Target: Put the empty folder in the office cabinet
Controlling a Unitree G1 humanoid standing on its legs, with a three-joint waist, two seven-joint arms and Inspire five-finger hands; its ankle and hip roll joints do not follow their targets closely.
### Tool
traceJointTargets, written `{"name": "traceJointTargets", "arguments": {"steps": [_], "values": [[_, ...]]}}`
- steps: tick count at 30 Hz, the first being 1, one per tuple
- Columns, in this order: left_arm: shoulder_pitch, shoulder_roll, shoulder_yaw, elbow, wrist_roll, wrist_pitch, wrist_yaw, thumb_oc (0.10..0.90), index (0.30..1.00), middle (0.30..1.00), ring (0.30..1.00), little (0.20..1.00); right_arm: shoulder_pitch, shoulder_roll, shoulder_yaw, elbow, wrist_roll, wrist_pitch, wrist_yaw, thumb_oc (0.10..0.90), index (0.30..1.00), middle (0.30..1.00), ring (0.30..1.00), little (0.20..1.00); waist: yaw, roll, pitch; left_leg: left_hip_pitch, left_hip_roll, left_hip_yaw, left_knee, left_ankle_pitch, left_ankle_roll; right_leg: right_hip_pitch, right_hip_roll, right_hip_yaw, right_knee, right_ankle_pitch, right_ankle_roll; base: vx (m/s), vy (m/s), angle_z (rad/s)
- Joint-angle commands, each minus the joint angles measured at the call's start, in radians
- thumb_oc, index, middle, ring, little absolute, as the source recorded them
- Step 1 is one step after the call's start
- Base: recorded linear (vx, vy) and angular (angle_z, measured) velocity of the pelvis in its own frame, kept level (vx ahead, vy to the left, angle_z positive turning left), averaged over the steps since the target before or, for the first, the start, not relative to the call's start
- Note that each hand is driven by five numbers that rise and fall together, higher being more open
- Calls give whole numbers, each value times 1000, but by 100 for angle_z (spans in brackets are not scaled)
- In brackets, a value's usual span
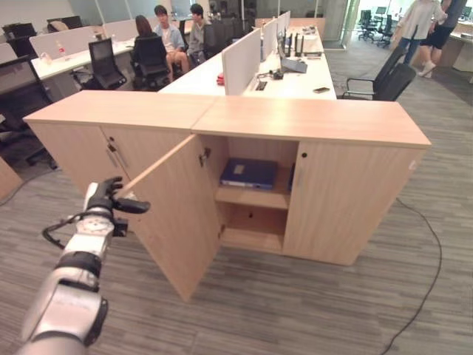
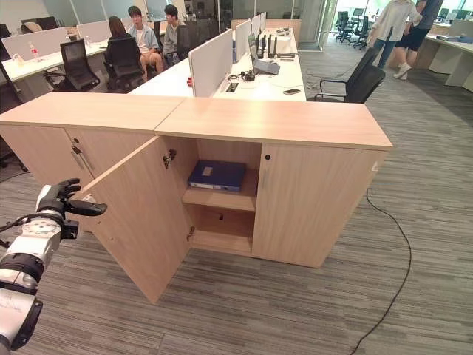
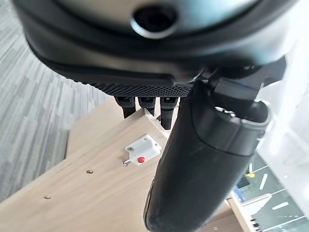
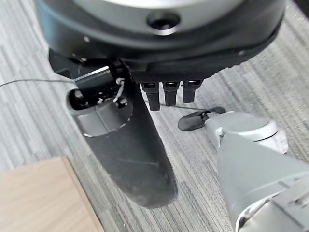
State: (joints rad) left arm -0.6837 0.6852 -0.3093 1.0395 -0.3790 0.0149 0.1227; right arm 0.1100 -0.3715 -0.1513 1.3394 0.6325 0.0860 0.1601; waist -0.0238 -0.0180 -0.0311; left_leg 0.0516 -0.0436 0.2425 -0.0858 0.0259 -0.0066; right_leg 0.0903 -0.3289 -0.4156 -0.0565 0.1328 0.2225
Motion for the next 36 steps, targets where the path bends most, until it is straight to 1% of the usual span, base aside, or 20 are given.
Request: {"name": "traceJointTargets", "arguments": {"steps": [1,3,4,5,6,8,10,15,16,17,19,20,21,24,28,30,31,32,34,36], "values": [[-108,-237,-26,-141,11,-132,-114,800,900,900,900,900,-77,-4,23,62,46,-33,-19,800,900,900,900,900,-80,7,-39,87,46,28,-1,-126,-38,-75,-2,-14,-18,39,38,-4,-18,16],[-35,-291,-42,-219,20,-131,-124,800,900,900,900,900,-81,1,14,69,54,-33,-23,800,900,900,900,900,-75,4,-35,88,46,25,-1,-126,-36,-73,-3,-17,-18,36,36,-36,-8,11],[6,-312,-47,-272,9,-133,-136,800,900,900,900,900,-85,4,5,74,59,-33,-26,800,900,900,900,900,-73,-4,-30,80,38,35,-1,-109,-30,-79,-13,-30,-17,49,28,-74,-7,11],[64,-345,-46,-333,-27,-132,-148,800,900,900,900,900,-83,12,-3,80,66,-33,-29,800,900,900,900,900,-68,-7,-28,79,38,34,-1,-109,-28,-79,-14,-32,-17,50,27,-77,-11,7],[155,-402,-47,-425,-92,-132,-178,800,900,900,900,900,-89,18,-17,96,65,-32,-36,800,900,900,900,900,-61,-11,-22,79,37,30,-1,-110,-26,-77,-15,-35,-18,47,25,0,0,0],[252,-459,-57,-527,-185,-128,-209,800,900,900,900,900,-95,31,-30,105,75,-29,-41,800,900,900,900,900,-53,-15,-14,78,37,26,-1,-111,-24,-75,-14,-38,-18,44,22,-8,-7,2],[330,-486,-125,-646,-207,-110,-264,800,900,900,900,900,-106,41,-41,117,86,-32,-48,800,900,900,900,900,-47,-16,-7,75,37,20,-1,-113,-21,-74,-13,-39,-17,41,20,-19,-12,9],[370,-506,-263,-868,-332,-64,-314,800,900,900,900,900,-128,68,-82,115,229,-34,-80,800,900,900,900,900,-42,-15,14,68,39,7,-1,-114,-18,-73,-10,-41,-17,34,19,-34,-19,-5],[371,-505,-264,-871,-332,-62,-313,800,900,900,900,900,-128,69,-83,115,230,-34,-80,800,900,900,900,900,-41,-16,14,68,39,7,-1,-114,-18,-73,-10,-41,-17,34,19,-40,-21,-8],[341,-505,-318,-943,-367,-47,-324,800,900,900,900,900,-136,77,-93,110,293,-38,-94,800,900,900,900,900,-45,-11,19,66,40,3,-1,-114,-18,-73,-7,-40,-17,32,19,-36,-23,-13],[300,-492,-362,-994,-369,-46,-339,800,900,900,900,900,-142,76,-95,106,321,-43,-102,800,900,900,900,900,-53,-9,20,69,40,5,-1,-117,-18,-74,-4,-35,-18,29,19,-29,-17,-16],[300,-491,-363,-995,-370,-45,-338,800,900,900,900,900,-143,76,-95,107,321,-43,-102,800,900,900,900,900,-52,-9,21,69,41,6,-1,-117,-18,-74,-4,-35,-17,29,19,-12,-17,-14],[273,-499,-396,-1027,-426,-38,-347,800,900,900,900,900,-146,77,-88,113,335,-40,-109,800,900,900,900,900,-61,-6,20,72,42,10,-1,-117,-20,-76,-2,-28,-18,28,18,-5,-24,-17],[237,-504,-433,-1070,-486,-32,-360,800,900,900,900,900,-155,74,-74,125,330,-42,-113,800,900,900,900,900,-71,-3,19,75,47,19,-1,-116,-25,-78,6,-20,-19,24,15,-5,-38,-19],[231,-501,-428,-1066,-506,-42,-362,800,900,900,900,900,-151,77,-61,129,318,-40,-110,800,900,900,900,900,-81,-1,20,77,57,25,-1,-113,-32,-81,16,-8,-21,16,9,-6,-44,-3],[263,-505,-417,-1010,-519,-40,-362,800,900,900,900,900,-148,77,-48,126,311,-39,-104,800,900,900,900,900,-85,0,22,78,66,31,-1,-110,-39,-82,24,1,-21,9,2,-2,-92,-6],[298,-478,-408,-987,-478,-42,-373,800,900,900,900,900,-148,71,-50,131,296,-43,-102,800,900,900,900,900,-85,5,22,78,76,34,-1,-107,-44,-81,34,6,-22,-1,-4,0,-85,-8],[300,-477,-408,-988,-478,-42,-373,800,900,900,900,900,-147,71,-50,131,296,-44,-102,800,900,900,900,900,-85,5,21,78,76,35,-1,-107,-44,-82,35,7,-22,-2,-5,9,-92,-10],[388,-424,-369,-962,-425,-41,-383,800,900,900,900,900,-148,56,-64,141,277,-44,-94,800,900,900,900,900,-80,11,26,75,91,38,-1,-99,-53,-81,48,15,-22,-15,-14,8,-89,-17],[476,-403,-324,-932,-370,-44,-388,800,900,900,900,900,-146,58,-69,150,266,-47,-90,800,900,900,900,900,-75,16,27,72,111,39,-1,-90,-63,-83,65,20,-22,-32,-26,12,-129,-15]]}}
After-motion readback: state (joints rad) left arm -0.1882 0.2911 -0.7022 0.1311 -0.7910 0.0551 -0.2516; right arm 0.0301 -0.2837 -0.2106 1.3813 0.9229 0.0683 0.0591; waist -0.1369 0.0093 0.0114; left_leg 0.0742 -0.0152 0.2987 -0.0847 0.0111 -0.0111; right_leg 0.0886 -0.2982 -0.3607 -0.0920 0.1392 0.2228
